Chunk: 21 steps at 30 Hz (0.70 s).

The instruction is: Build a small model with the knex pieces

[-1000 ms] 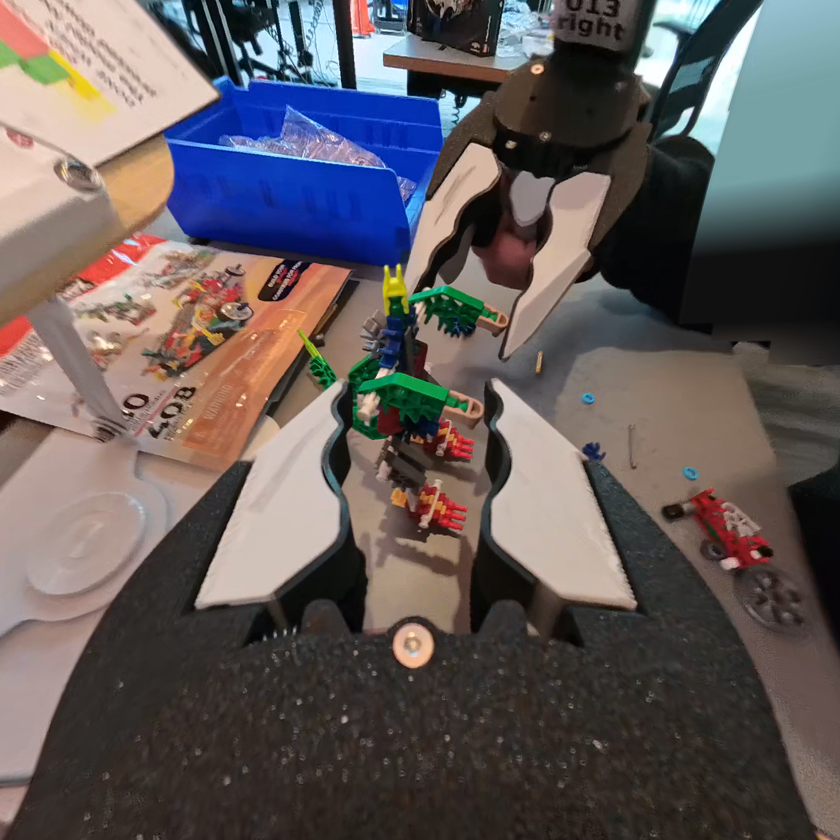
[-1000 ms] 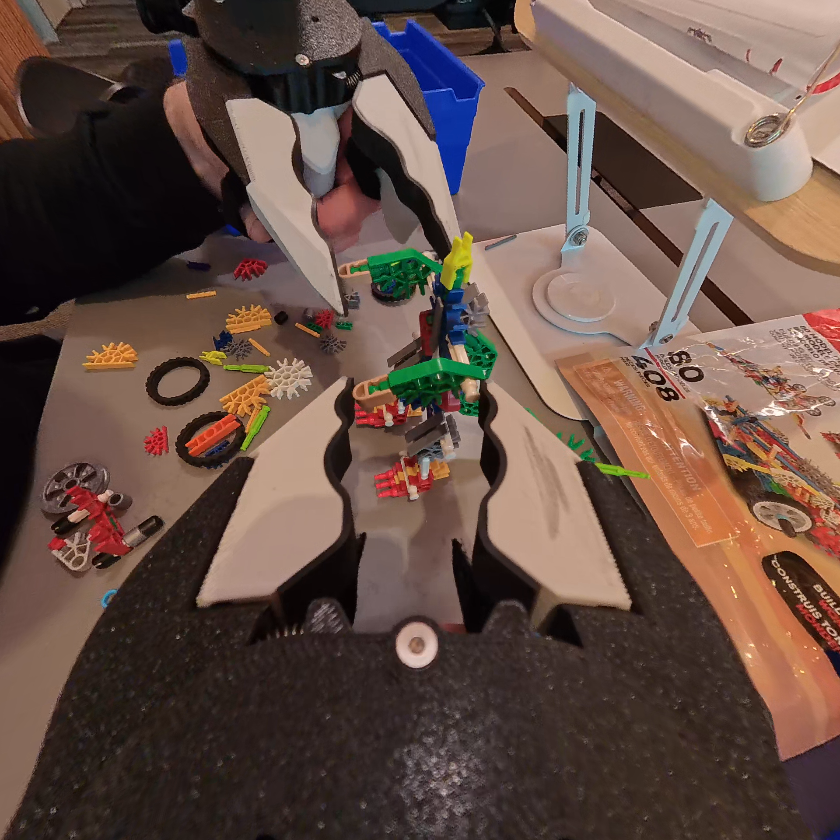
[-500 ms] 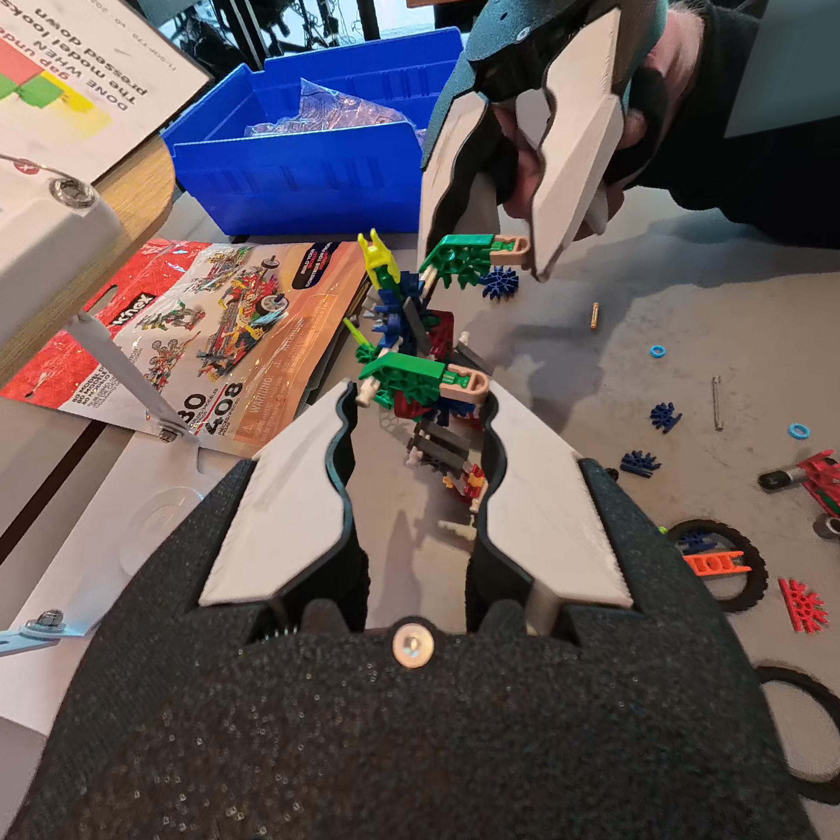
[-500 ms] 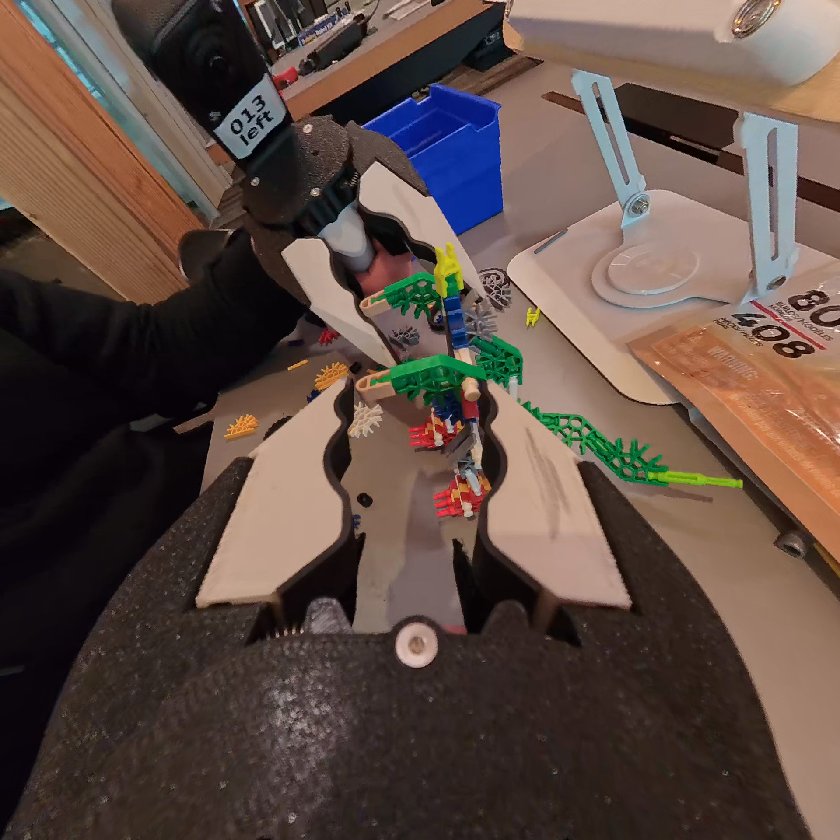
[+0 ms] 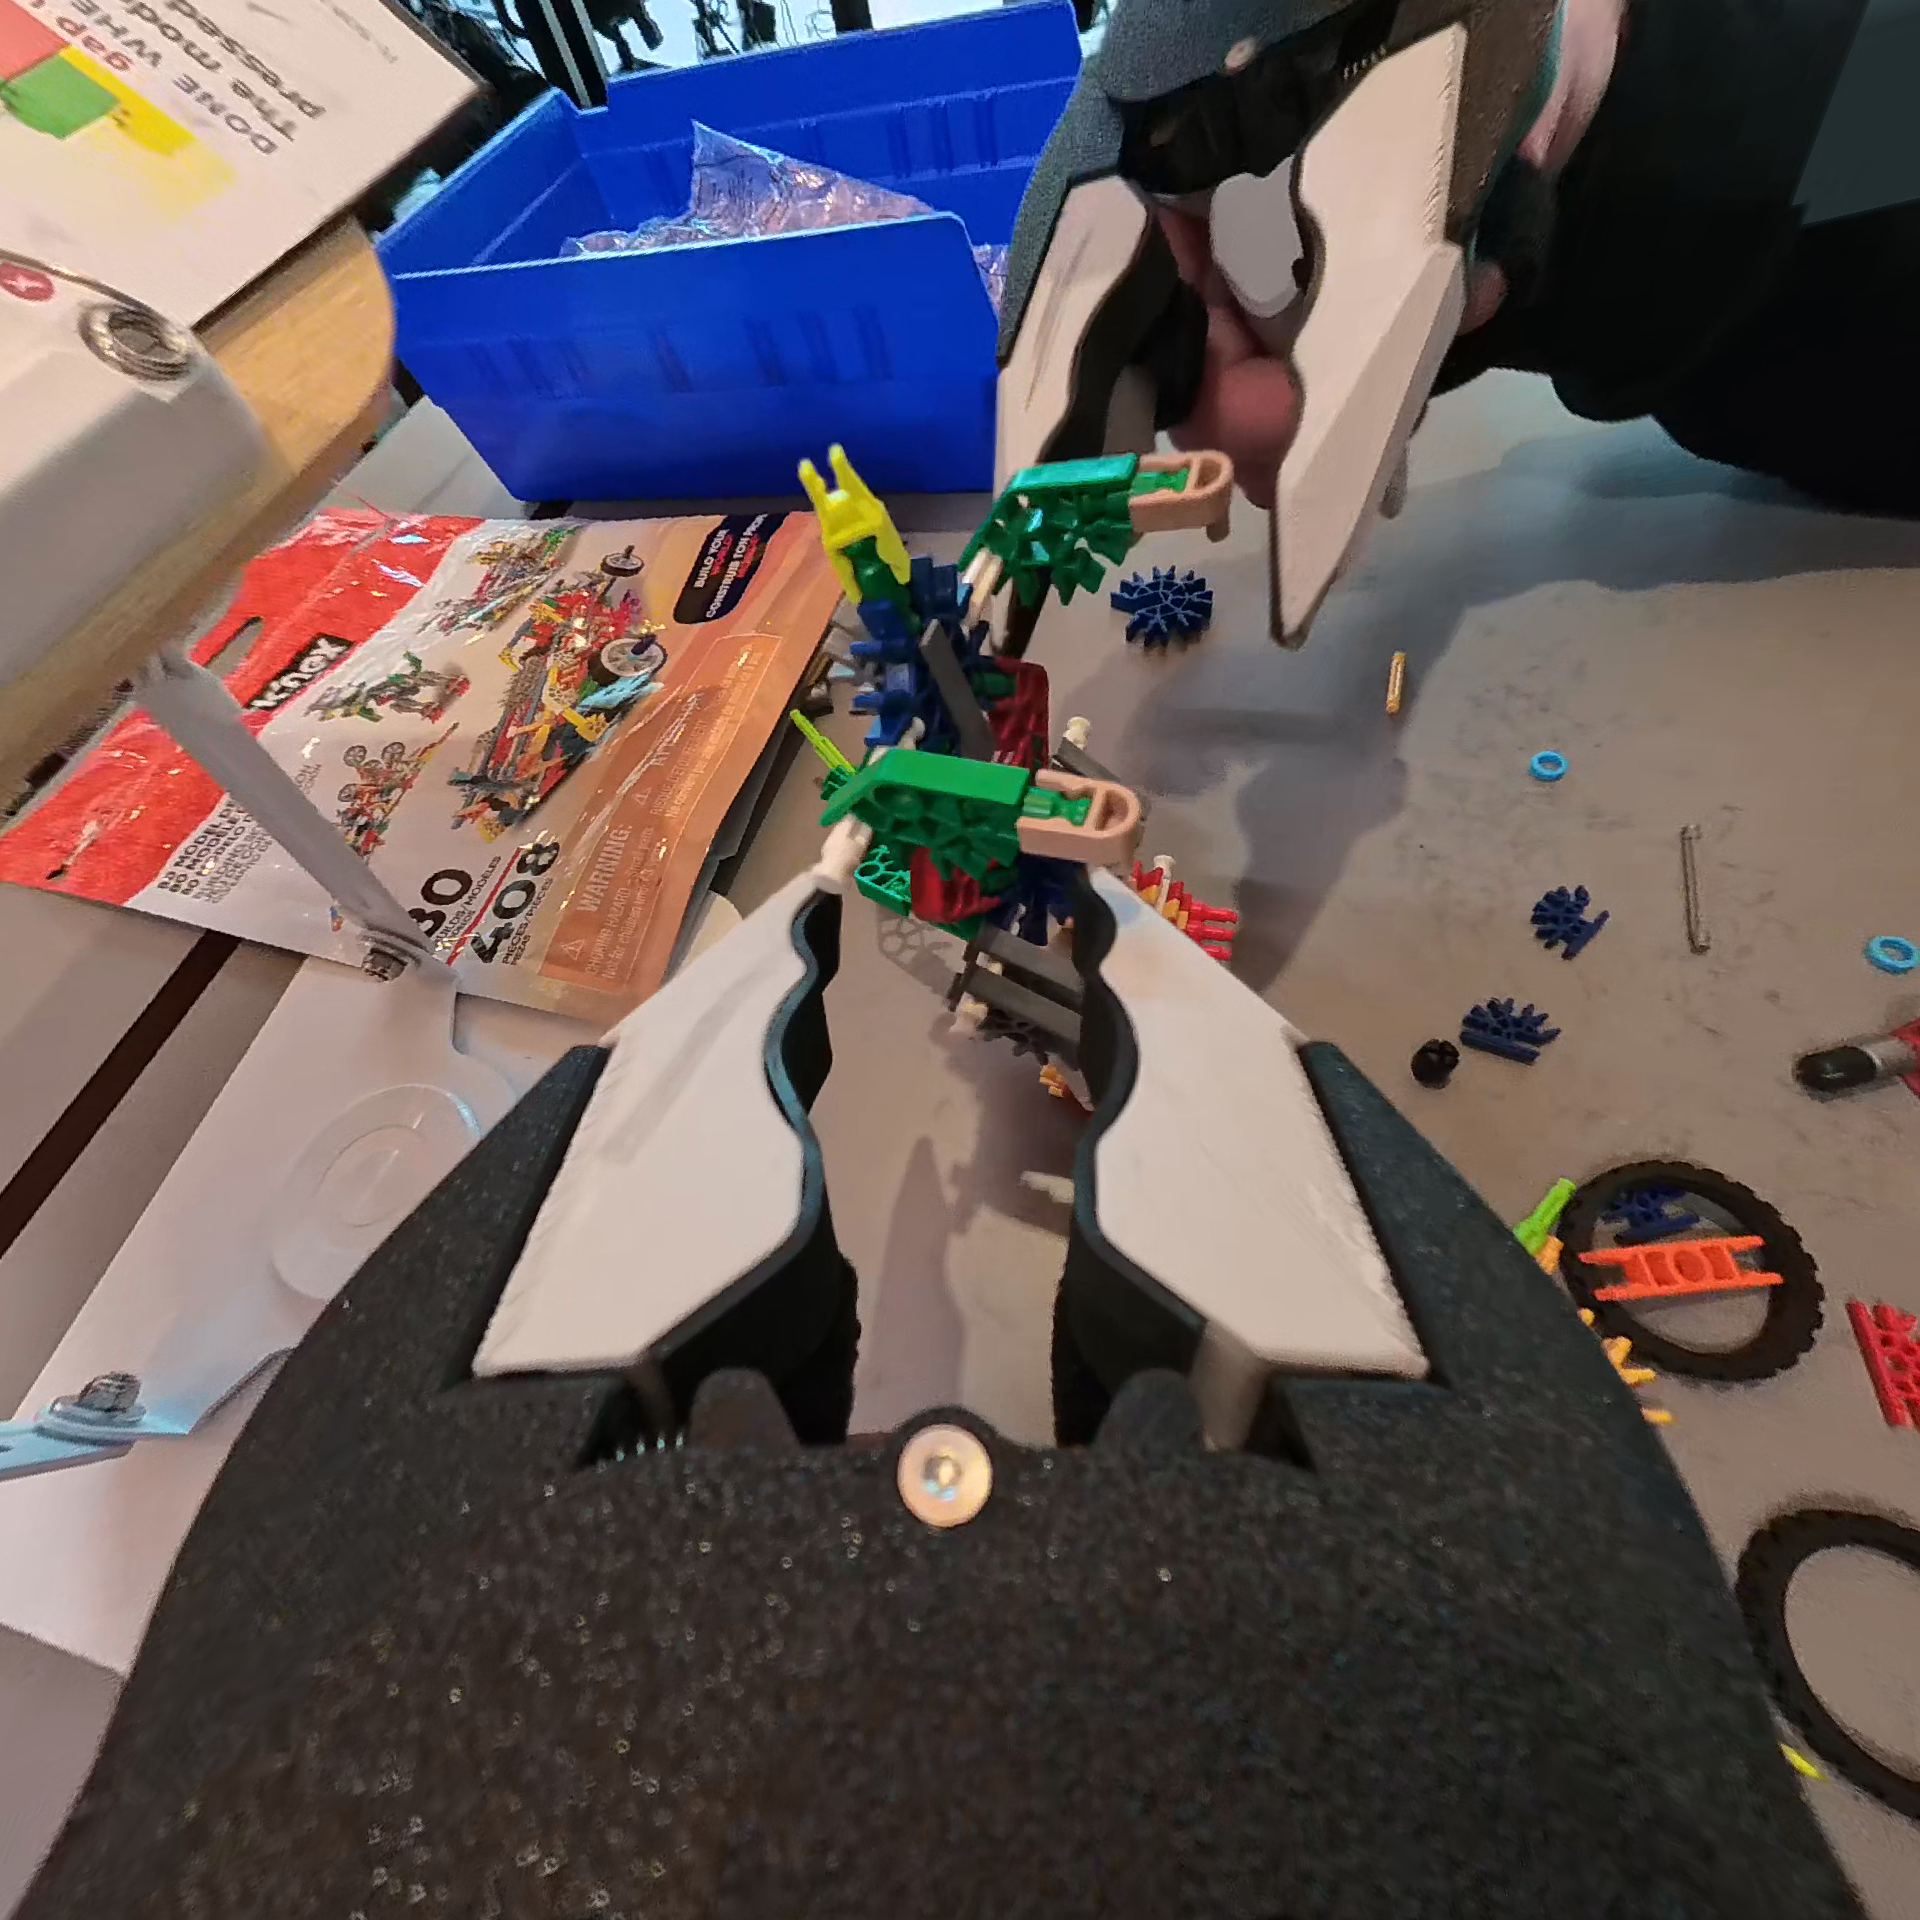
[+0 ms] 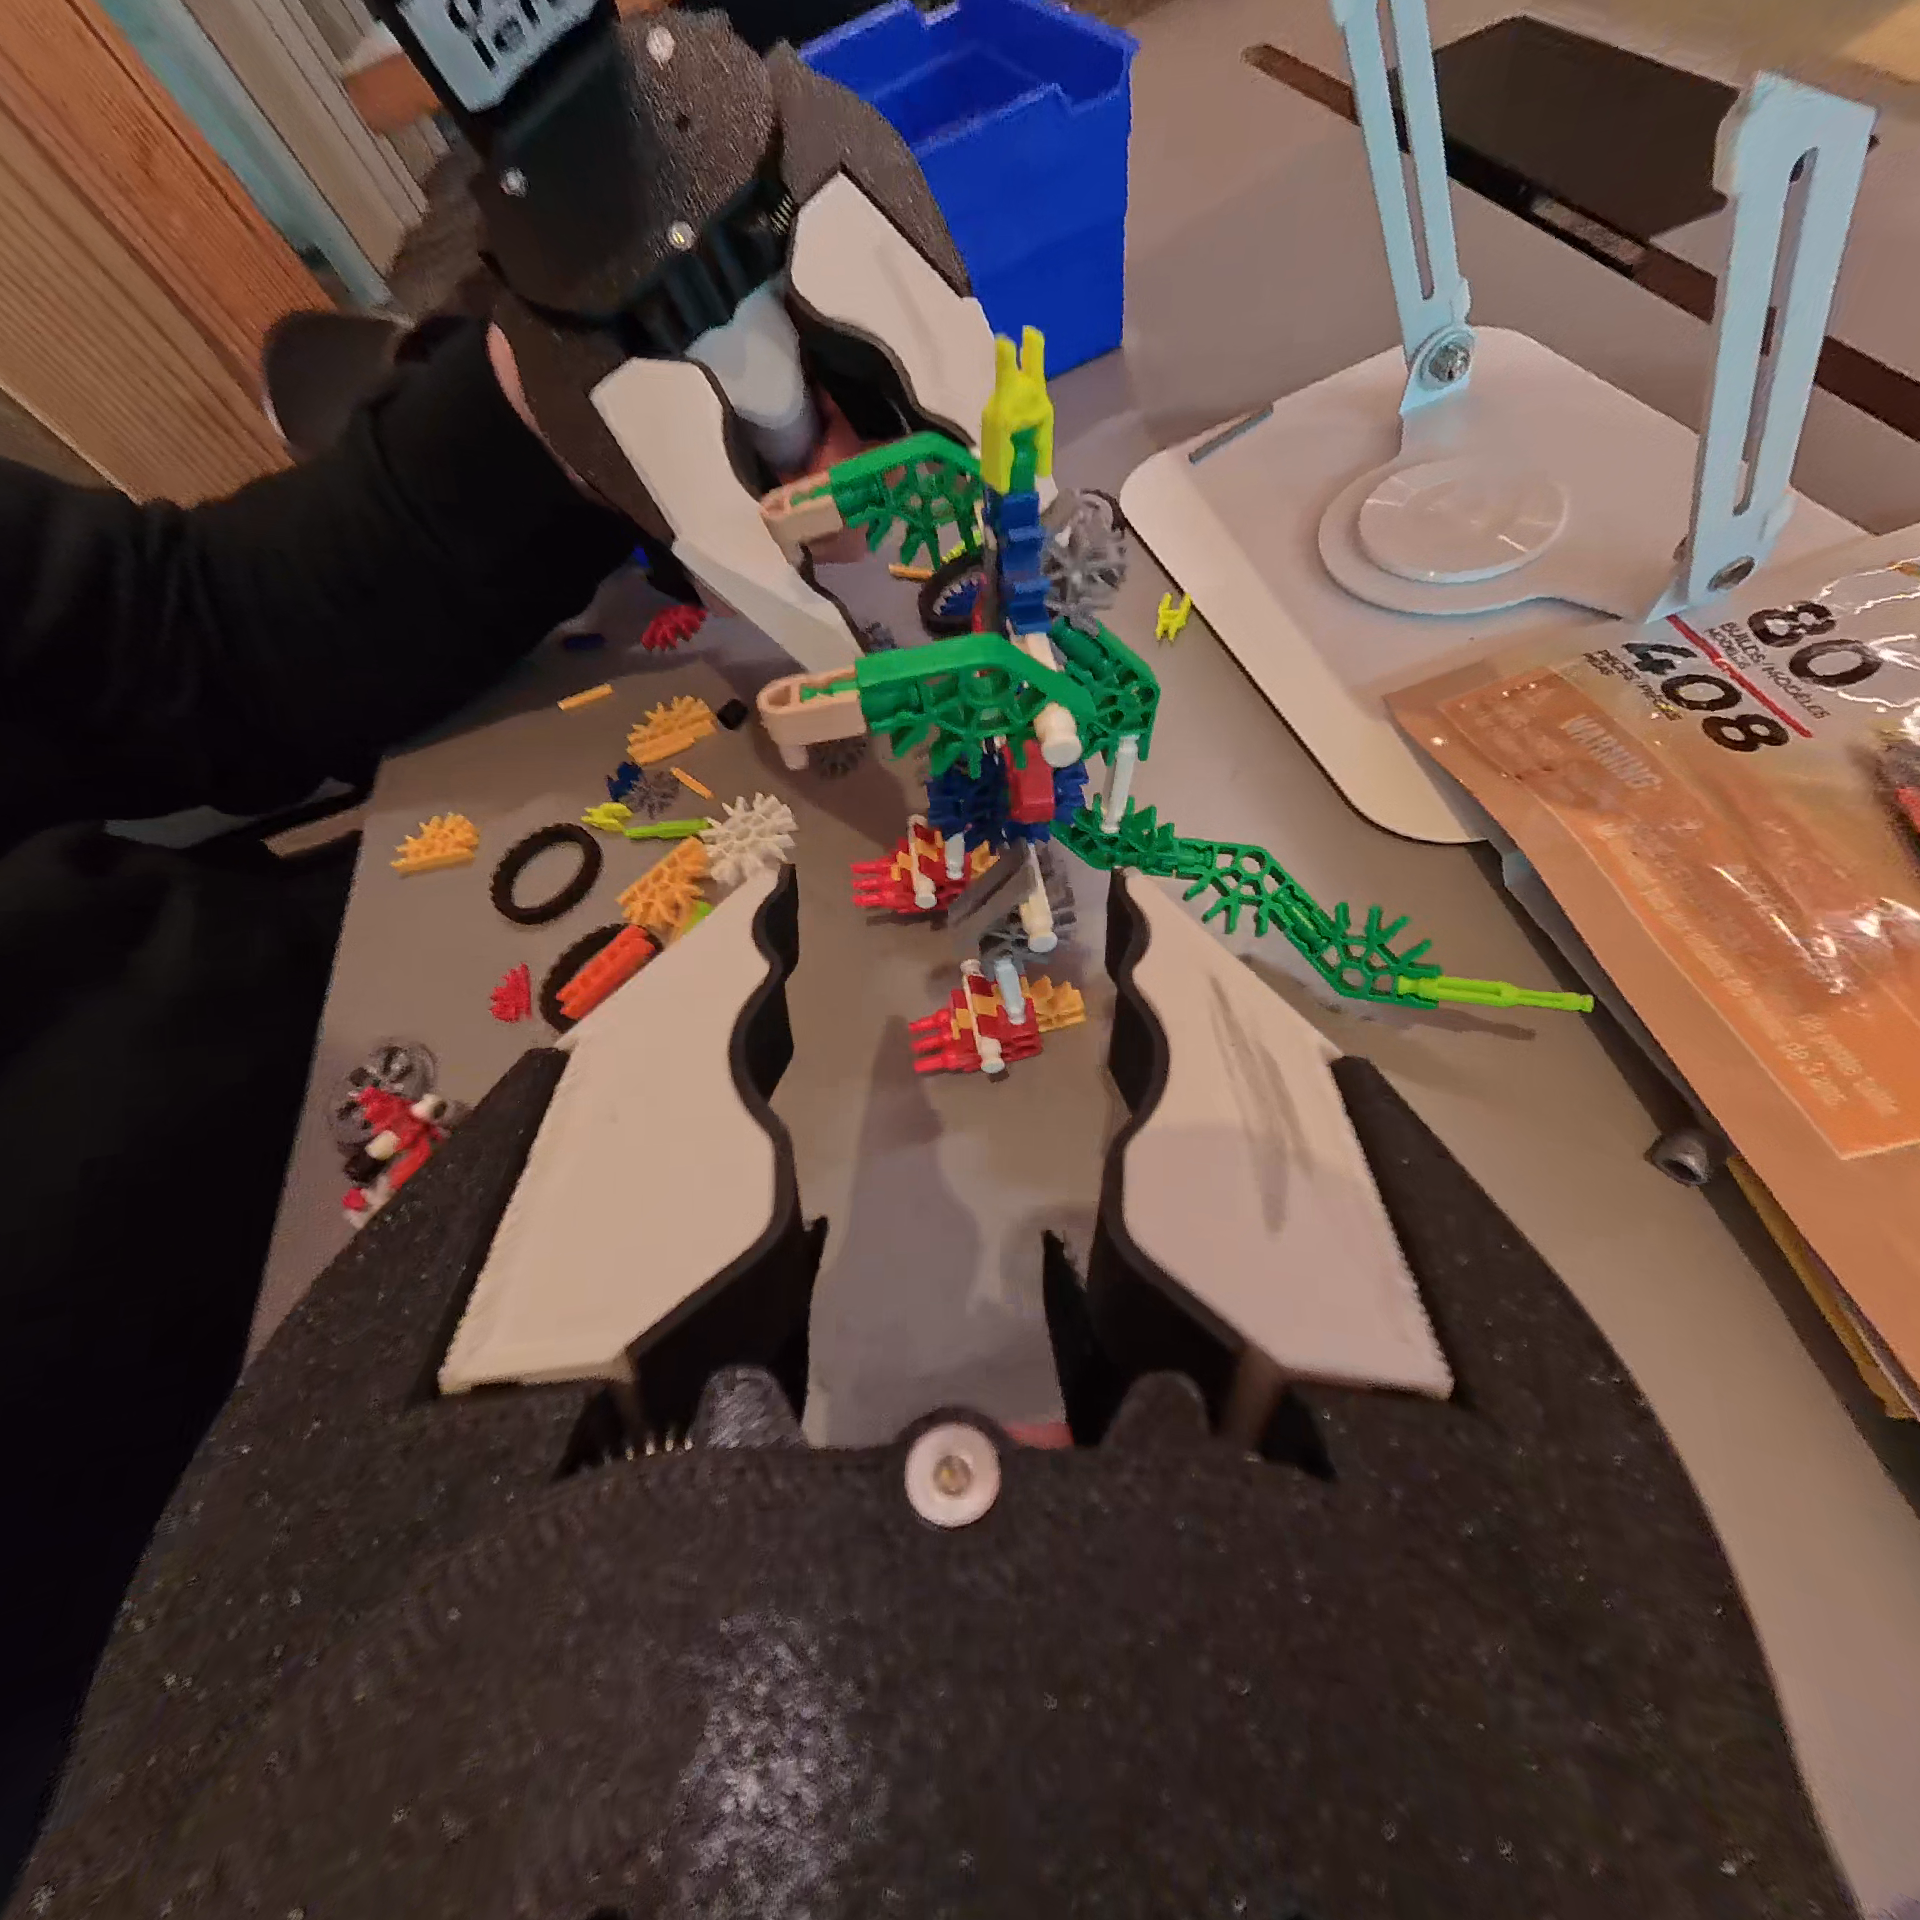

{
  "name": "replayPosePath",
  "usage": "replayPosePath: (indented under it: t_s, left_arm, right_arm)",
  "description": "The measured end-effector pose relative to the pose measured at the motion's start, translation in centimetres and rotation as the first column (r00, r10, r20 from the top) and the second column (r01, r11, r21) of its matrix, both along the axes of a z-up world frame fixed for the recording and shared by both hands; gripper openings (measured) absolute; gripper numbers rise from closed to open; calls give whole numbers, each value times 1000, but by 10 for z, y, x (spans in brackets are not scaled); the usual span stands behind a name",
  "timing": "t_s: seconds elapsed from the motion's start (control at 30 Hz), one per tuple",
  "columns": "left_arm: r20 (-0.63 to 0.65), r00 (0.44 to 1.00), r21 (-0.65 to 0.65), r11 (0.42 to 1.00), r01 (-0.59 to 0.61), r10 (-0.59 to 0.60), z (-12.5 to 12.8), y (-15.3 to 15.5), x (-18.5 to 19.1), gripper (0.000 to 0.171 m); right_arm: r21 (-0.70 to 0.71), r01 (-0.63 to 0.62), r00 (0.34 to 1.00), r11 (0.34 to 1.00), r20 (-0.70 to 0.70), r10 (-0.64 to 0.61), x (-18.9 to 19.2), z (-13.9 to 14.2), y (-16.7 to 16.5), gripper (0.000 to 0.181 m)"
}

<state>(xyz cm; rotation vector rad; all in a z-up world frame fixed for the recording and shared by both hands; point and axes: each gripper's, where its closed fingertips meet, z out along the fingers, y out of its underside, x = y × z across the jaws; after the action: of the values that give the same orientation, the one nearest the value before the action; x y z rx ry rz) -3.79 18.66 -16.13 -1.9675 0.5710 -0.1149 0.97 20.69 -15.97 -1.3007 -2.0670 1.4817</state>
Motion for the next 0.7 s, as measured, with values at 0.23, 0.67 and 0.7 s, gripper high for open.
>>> replayPosePath:
  t_s: [0.23,0.67,0.7]
  left_arm:
    - [-42,999,-54,999,-1,-2,-18,2,0,43]
    - [-65,998,-110,994,4,-12,-33,-2,-3,41]
    - [-69,998,-108,994,3,-11,-33,-2,-3,41]
  right_arm:
    - [153,16,999,988,34,-21,-12,-34,-2,48]
    - [165,2,1000,986,26,-6,-19,-44,-13,29]
    - [168,2,1000,986,24,-6,-19,-44,-14,29]
